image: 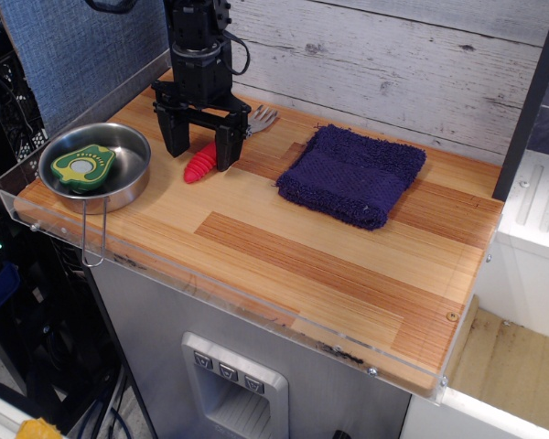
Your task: Move the spoon at the right of the table.
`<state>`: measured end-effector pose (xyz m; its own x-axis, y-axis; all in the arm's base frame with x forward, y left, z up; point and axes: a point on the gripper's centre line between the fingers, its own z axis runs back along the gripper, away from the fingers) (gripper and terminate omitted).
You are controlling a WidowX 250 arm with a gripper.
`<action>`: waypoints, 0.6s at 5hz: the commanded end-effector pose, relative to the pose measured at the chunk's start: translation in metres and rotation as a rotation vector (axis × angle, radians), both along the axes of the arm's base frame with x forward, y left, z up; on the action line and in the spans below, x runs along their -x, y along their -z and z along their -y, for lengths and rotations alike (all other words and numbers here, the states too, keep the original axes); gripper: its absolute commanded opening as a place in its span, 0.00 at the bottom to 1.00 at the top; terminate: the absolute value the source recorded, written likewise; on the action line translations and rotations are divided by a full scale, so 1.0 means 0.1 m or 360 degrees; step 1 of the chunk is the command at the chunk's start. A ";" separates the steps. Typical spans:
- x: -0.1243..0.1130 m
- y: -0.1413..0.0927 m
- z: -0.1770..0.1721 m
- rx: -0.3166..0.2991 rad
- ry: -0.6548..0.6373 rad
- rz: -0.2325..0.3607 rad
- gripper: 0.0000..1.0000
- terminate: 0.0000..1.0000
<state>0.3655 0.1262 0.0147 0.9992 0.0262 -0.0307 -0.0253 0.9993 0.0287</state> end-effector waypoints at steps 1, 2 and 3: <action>-0.02 -0.06 0.13 -0.0054 0.0040 0.0018 0.00 0.00; 0.00 -0.05 0.14 -0.0055 0.0025 0.0005 0.00 0.00; 0.08 -0.34 0.09 -0.0029 -0.0077 0.0064 0.00 0.00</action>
